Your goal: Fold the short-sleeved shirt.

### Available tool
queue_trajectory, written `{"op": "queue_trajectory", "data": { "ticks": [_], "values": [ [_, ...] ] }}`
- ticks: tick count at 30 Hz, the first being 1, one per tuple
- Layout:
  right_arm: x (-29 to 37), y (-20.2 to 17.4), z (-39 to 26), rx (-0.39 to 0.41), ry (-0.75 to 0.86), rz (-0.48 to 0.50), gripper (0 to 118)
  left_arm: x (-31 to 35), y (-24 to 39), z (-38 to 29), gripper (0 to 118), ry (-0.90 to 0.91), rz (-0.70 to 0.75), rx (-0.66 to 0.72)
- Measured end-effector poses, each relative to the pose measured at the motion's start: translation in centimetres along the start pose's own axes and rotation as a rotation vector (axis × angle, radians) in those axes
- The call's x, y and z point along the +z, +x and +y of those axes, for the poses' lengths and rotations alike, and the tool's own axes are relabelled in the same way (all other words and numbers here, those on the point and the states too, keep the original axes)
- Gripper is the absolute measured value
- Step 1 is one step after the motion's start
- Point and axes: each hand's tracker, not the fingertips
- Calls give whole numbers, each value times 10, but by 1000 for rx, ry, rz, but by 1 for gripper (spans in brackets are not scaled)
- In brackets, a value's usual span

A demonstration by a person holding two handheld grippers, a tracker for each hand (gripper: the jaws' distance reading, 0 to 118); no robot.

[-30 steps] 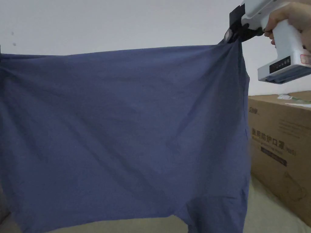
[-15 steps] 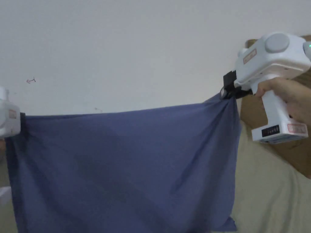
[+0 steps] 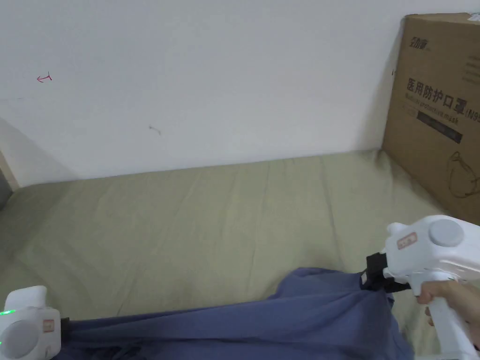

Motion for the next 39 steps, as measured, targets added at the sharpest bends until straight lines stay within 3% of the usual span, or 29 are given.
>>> {"op": "queue_trajectory", "data": {
  "ticks": [7, 12, 16, 20, 25, 30, 31, 34, 35, 39],
  "values": [
    [88, 16, -99, 73, 39, 78, 0, 102, -27, -73, 1, 75, -40, -24],
    [137, 34, -193, 26, 14, 90, 0, 159, -54, -152, 1, 47, -54, -12],
    [153, 44, -269, 57, -21, 66, 0, 186, -63, -218, 1, -10, -42, -40],
    [156, 62, -326, -66, -70, 66, 0, 194, -75, -271, 1, -66, -26, -72],
    [167, 72, -366, -56, -87, 57, 0, 210, -92, -297, 1, -105, -61, 56],
    [154, 70, -367, -62, -87, 33, 3, 205, -92, -304, 4, -99, -58, 38],
    [151, 69, -364, -48, -92, 27, 14, 205, -89, -302, 10, -97, -54, 40],
    [149, 61, -359, 23, -92, -88, 91, 209, -88, -295, 85, -80, -37, 31],
    [149, 64, -357, 40, -90, -110, 99, 212, -89, -292, 103, -75, -43, 36],
    [170, 66, -341, 56, -27, -129, 96, 230, -95, -272, 104, -2, -84, 110]
  ]
}}
